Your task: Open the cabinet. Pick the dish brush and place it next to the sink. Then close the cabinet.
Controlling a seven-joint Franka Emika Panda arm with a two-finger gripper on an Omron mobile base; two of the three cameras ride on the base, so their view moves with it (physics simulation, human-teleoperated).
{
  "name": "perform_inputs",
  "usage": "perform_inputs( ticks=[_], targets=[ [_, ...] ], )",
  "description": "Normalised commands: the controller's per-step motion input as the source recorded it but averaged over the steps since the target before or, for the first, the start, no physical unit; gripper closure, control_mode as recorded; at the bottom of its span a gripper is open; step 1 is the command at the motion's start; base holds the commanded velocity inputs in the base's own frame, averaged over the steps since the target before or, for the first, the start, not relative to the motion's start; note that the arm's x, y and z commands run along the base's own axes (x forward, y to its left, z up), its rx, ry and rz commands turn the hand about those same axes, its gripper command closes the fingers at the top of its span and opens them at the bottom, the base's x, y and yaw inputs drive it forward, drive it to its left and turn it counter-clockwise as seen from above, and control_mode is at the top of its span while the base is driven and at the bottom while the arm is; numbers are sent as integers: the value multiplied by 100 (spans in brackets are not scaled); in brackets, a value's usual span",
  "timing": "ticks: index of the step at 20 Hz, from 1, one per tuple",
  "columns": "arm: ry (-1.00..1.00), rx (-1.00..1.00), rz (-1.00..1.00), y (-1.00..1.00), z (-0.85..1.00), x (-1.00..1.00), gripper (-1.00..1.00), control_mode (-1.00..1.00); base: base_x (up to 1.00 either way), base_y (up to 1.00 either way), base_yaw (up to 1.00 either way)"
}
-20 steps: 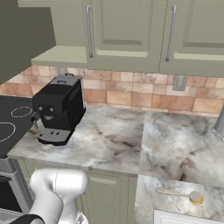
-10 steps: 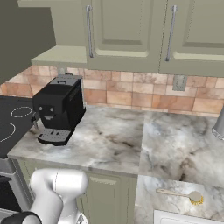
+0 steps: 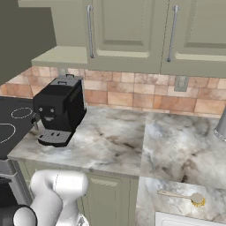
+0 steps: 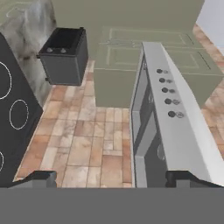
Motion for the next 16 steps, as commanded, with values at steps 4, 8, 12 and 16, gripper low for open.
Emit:
perform_inputs(
  ticks=[4, 8, 12, 16],
  targets=[
    [-7, 0, -19, 20, -3, 34, -100, -100, 0, 0, 0],
    [-6, 0, -22, 16, 0, 29, -100, -100, 0, 0, 0],
    [-2, 0, -22, 9, 0, 25, -100, -100, 0, 0, 0],
    [0, 0, -20, 0, 0, 13, -100, -100, 0, 0, 0]
  ],
)
